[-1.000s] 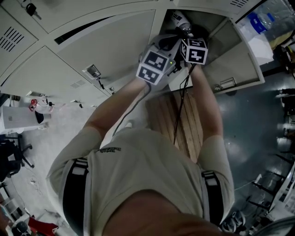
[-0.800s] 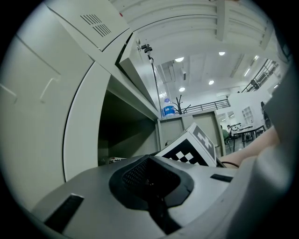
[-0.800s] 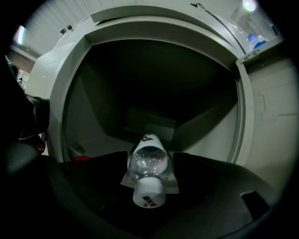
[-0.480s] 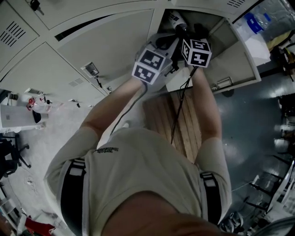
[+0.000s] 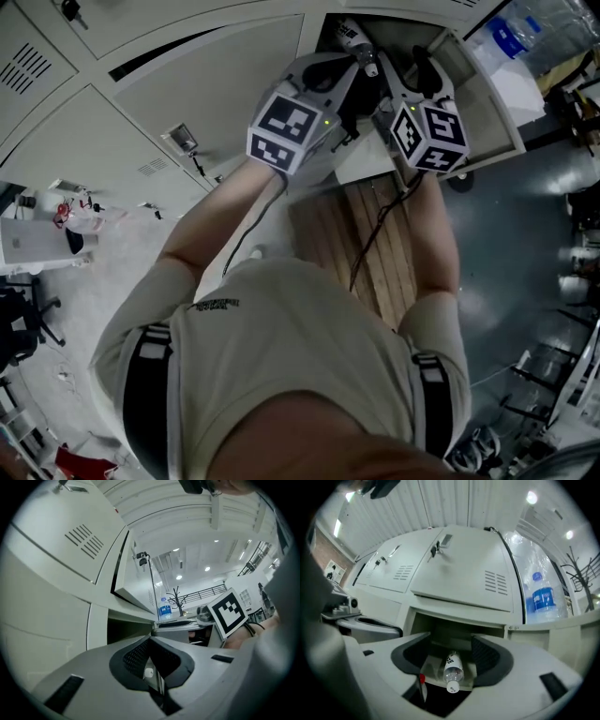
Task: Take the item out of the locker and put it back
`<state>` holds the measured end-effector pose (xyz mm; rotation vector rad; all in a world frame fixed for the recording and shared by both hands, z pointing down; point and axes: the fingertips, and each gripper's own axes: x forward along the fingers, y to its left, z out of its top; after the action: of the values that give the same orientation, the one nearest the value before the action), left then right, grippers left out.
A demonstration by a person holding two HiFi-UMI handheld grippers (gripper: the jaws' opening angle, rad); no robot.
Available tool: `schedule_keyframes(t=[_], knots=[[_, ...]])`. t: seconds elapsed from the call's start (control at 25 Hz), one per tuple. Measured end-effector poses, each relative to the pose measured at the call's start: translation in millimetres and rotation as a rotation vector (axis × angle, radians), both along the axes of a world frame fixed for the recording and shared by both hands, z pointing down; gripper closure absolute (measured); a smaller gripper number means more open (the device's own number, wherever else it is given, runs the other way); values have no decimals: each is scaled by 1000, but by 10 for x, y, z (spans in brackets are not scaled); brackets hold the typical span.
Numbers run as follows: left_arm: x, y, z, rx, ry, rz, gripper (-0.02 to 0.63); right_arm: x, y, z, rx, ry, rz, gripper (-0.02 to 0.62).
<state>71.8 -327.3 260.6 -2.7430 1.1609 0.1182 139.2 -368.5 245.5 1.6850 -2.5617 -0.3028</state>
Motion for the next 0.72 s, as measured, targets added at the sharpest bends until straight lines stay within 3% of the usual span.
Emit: schedule_keyframes(t=[0.16, 0.24, 0.36, 0.48, 0.56, 0.72], knots=[[-46, 205, -209, 39, 17, 28, 594, 13, 363, -228, 51, -55, -26, 320], [-84, 315, -282, 56, 23, 44, 594, 42, 562, -316, 82, -96, -21, 412], [-171, 485, -386, 85, 29, 54, 594, 56, 837, -382, 105, -139, -30, 429], [-238, 669, -505, 115, 44, 76, 594, 89, 1027, -378, 96, -173, -37, 430], [-283, 765, -535, 117, 51, 85, 594, 95, 1125, -333, 85, -181, -41, 480], [-328, 944, -557, 117, 62, 103, 594, -20, 1304, -119, 35, -144, -81, 497]])
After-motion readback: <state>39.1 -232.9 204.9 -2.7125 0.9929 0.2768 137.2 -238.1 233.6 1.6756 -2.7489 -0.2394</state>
